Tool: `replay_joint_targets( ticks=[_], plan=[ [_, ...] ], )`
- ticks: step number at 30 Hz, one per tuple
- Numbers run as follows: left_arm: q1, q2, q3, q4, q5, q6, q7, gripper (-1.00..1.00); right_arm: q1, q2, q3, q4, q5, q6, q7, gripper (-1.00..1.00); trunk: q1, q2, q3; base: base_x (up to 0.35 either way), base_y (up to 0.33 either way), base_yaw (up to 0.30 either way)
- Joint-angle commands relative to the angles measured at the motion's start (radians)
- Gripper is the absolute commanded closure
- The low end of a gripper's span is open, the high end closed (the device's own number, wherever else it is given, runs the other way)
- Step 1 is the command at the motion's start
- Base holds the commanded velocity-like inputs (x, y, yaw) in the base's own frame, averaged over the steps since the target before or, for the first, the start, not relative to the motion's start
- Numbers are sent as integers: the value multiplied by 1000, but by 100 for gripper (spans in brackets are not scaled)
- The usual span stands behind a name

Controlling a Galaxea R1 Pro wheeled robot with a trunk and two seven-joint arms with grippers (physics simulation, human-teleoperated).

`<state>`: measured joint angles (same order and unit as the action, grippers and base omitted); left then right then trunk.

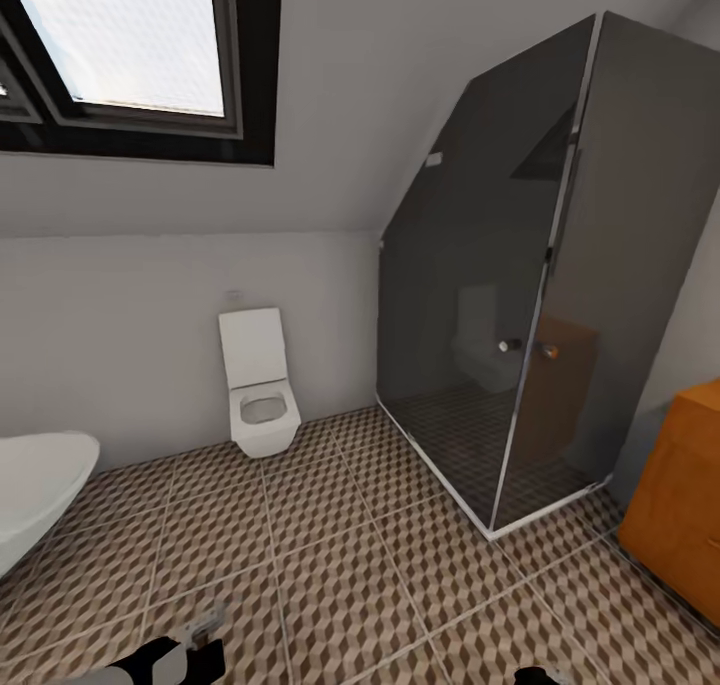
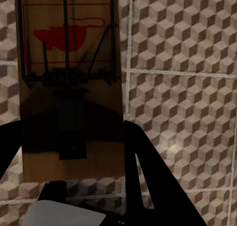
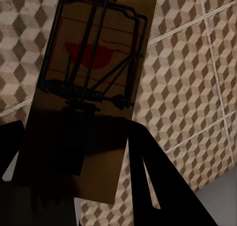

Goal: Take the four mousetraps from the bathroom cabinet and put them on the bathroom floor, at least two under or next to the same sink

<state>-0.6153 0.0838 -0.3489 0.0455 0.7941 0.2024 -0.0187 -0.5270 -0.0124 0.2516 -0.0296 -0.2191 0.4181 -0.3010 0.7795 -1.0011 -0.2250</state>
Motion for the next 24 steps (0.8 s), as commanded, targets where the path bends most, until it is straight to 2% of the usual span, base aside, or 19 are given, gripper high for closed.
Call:
replay_joint_targets(
  ticks=[1, 9, 24],
  plan=[
    [1, -1, -9, 2, 7, 0, -1, 100, 0, -1, 9, -3, -14, 5, -3, 100, 0, -1, 0, 0, 0, 236],
    [19, -5, -9, 3, 7, -64, 1, 100, 0, 0, 10, -3, -13, 5, -3, 100, 0, -1, 6, 0, 0, 251],
    [37, -5, -7, 2, 8, -78, 3, 100, 1, 1, 11, -2, -11, 5, -3, 100, 0, -1, 9, 14, 0, 276]
  ],
)
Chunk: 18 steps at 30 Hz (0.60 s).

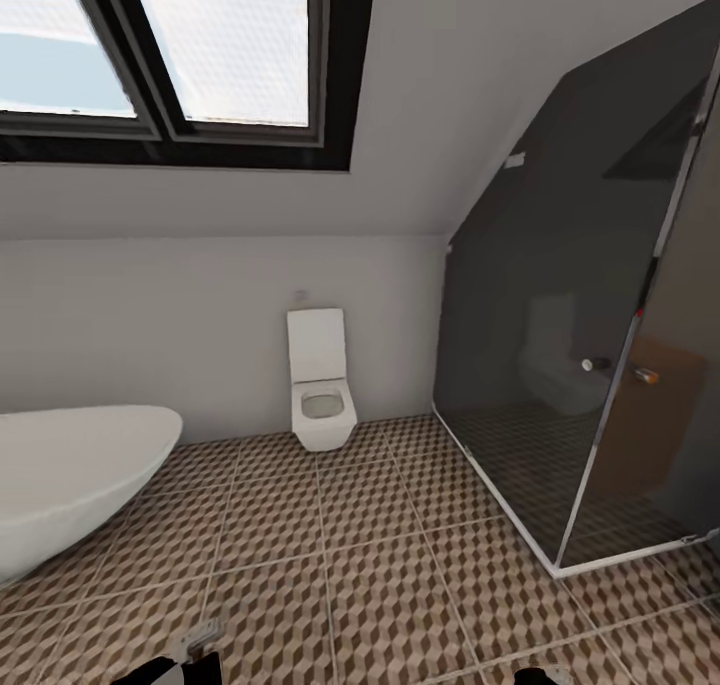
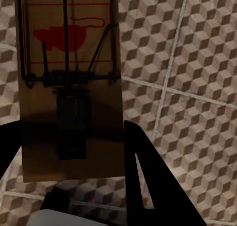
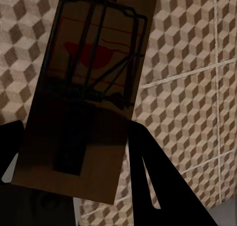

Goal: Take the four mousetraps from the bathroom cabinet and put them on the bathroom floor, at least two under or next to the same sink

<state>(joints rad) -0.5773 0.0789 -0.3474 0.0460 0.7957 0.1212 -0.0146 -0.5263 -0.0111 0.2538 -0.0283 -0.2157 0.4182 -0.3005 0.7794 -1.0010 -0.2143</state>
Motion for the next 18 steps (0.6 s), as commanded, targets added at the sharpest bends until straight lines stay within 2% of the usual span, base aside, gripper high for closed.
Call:
replay_joint_targets(
  ticks=[1, 7, 13, 17, 18],
  plan=[
    [-1, 0, -8, 2, 7, 2, -1, 100, 0, -1, 8, -3, -14, 5, -3, 100, 0, -1, -1, 87, -5, 288],
    [-1, 0, -8, 2, 7, 3, -1, 100, 0, -1, 8, -2, -13, 5, -3, 100, 0, -1, -1, 128, -60, 289],
    [-1, 1, -8, 2, 7, 2, -1, 100, 0, -1, 10, -2, -12, 5, -3, 100, 0, -1, -1, 205, -143, 289],
    [-1, 0, -8, 2, 7, 3, -1, 100, 2, 0, 27, -2, -11, 5, -4, 100, 0, -1, -1, 244, -172, 289],
    [-1, 0, -8, 2, 7, 3, -1, 100, 4, 0, 42, -2, -12, 5, -4, 100, 0, -1, -1, 253, -177, 289]
  ],
)
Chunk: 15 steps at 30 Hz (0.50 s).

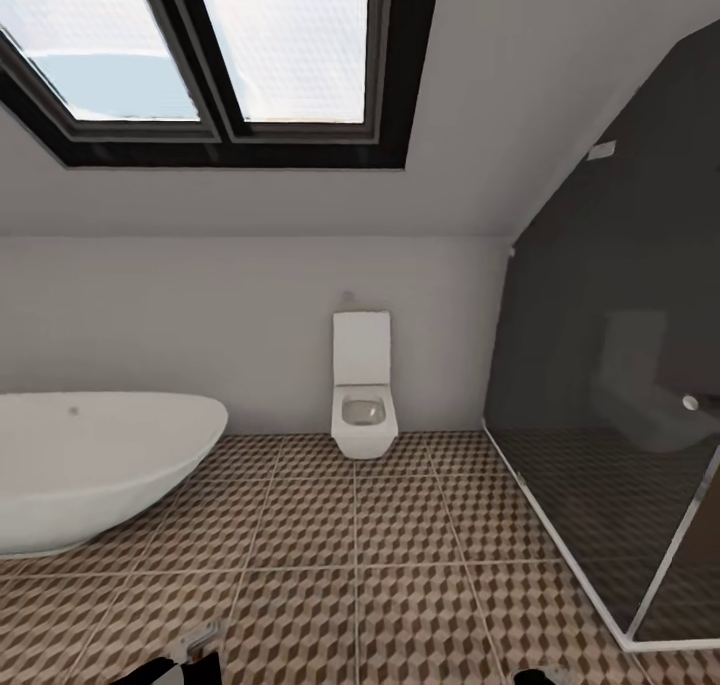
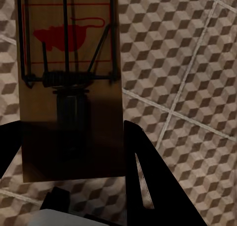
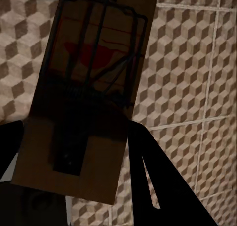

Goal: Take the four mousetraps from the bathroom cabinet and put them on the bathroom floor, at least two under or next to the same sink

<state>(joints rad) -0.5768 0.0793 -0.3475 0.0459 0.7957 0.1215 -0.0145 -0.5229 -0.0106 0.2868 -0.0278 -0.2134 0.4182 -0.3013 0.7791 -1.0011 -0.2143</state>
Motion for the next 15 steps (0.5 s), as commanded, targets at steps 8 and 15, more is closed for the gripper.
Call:
replay_joint_targets(
  ticks=[8, 15],
  plan=[
    [-2, -1, -8, 2, 5, 3, -1, 100, 3, 1, 79, -3, -15, 5, -2, 100, 1, -1, -1, 259, -181, 289],
    [-2, -3, -8, 2, 5, 3, -1, 100, 4, 1, 89, -3, -15, 5, -2, 100, 1, -1, -1, 262, -208, 289]
  ],
)
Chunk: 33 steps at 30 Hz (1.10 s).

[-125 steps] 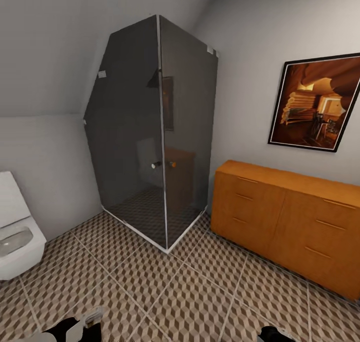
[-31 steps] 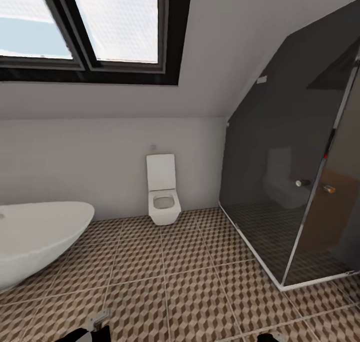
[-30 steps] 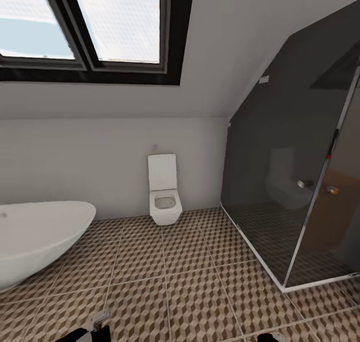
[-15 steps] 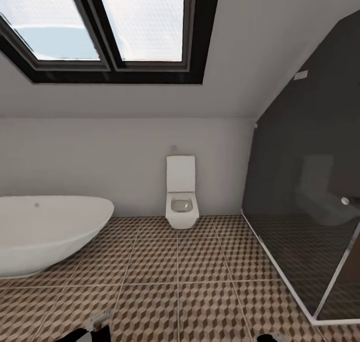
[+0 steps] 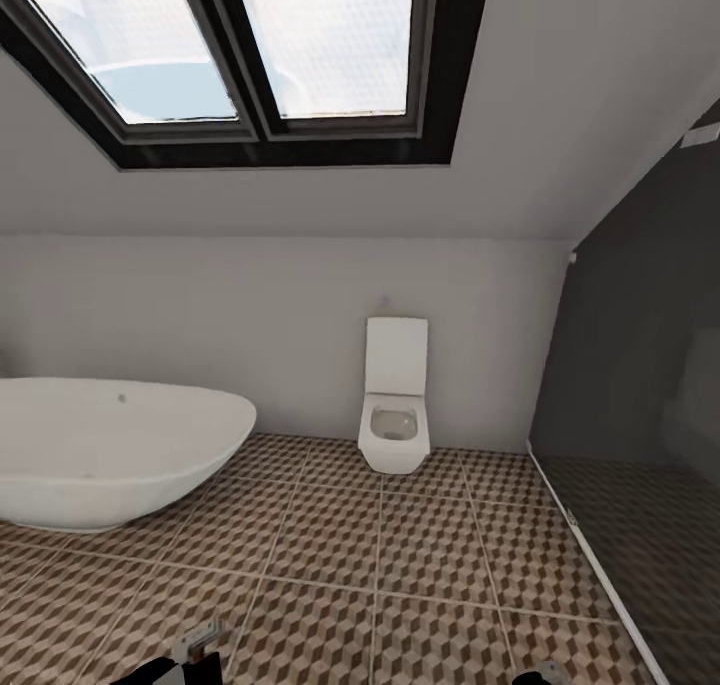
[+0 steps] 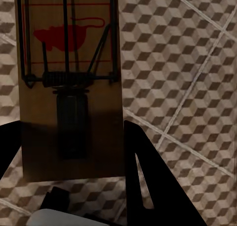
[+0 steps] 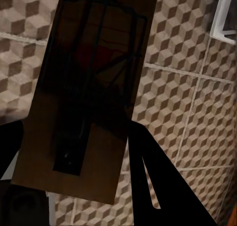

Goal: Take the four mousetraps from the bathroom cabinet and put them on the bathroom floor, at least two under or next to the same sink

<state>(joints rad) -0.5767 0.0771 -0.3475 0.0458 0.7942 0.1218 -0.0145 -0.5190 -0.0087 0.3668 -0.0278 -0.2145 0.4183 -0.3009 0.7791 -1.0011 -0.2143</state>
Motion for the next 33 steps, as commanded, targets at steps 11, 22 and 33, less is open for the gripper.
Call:
replay_joint_targets(
  ticks=[11, 22, 33],
  plan=[
    [-2, -4, -8, 2, 7, 3, -1, 100, 2, 0, 10, -3, -15, 5, -3, 100, 1, -1, -1, 262, -224, 129],
    [-2, -8, -8, 2, 7, 3, -1, 100, 2, -1, 10, -4, -17, 5, -3, 100, 1, -1, -1, 262, -235, 7],
    [-2, -9, -8, 2, 7, 2, -1, 100, 2, -2, 2, -10, -23, 5, -4, 100, 1, -1, -1, 262, -244, 0]
  ],
)
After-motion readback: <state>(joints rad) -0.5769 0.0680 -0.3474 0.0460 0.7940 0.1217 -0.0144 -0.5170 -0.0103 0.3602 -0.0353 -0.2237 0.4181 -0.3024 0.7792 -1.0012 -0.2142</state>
